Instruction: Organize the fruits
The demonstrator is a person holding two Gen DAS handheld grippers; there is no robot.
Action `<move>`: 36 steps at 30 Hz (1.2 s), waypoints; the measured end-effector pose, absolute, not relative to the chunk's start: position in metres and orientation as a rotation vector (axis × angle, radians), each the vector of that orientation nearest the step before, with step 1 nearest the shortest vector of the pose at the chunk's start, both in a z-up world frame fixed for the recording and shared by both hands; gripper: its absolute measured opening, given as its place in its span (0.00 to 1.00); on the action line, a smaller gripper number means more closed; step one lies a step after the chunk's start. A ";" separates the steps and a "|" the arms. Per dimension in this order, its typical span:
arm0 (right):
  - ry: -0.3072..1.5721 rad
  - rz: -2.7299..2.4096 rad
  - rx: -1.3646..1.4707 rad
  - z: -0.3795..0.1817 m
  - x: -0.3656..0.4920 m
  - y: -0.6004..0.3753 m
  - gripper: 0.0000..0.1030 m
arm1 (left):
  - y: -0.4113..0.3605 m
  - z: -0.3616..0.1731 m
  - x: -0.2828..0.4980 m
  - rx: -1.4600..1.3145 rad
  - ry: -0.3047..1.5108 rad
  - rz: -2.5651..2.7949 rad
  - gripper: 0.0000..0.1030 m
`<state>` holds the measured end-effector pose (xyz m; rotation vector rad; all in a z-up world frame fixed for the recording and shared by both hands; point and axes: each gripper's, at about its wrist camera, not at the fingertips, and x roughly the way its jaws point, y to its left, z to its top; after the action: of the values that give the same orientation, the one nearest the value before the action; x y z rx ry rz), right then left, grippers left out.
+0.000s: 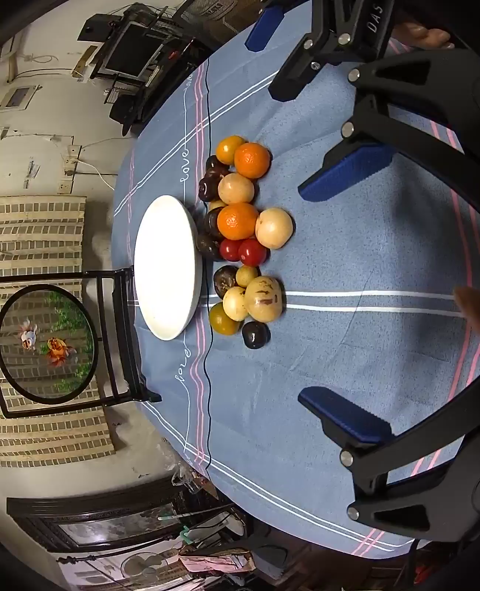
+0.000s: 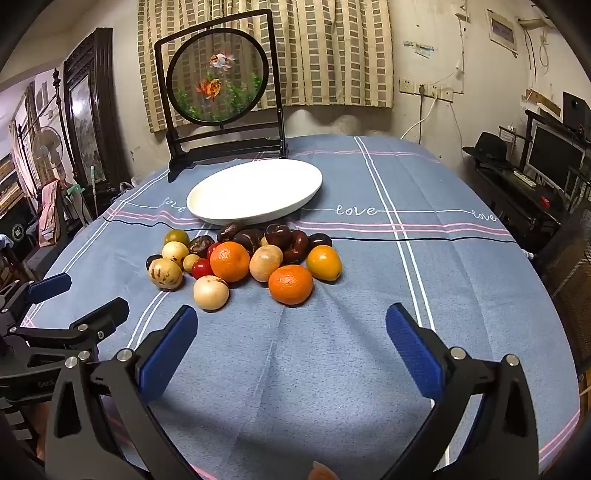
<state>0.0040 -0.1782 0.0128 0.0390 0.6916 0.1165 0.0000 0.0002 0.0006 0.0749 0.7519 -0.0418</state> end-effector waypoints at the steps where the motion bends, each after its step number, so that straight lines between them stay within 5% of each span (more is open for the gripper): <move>1: 0.691 0.116 0.038 0.013 0.004 -0.178 0.99 | 0.000 0.001 0.000 0.075 0.751 -0.045 0.98; 36: 0.681 0.118 0.041 0.018 0.000 -0.172 0.99 | -0.003 0.001 -0.004 0.103 0.707 -0.080 0.98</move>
<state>0.0004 -0.1721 0.0183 0.0415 0.6810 0.1181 -0.0038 -0.0035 0.0008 0.1030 0.7072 -0.0801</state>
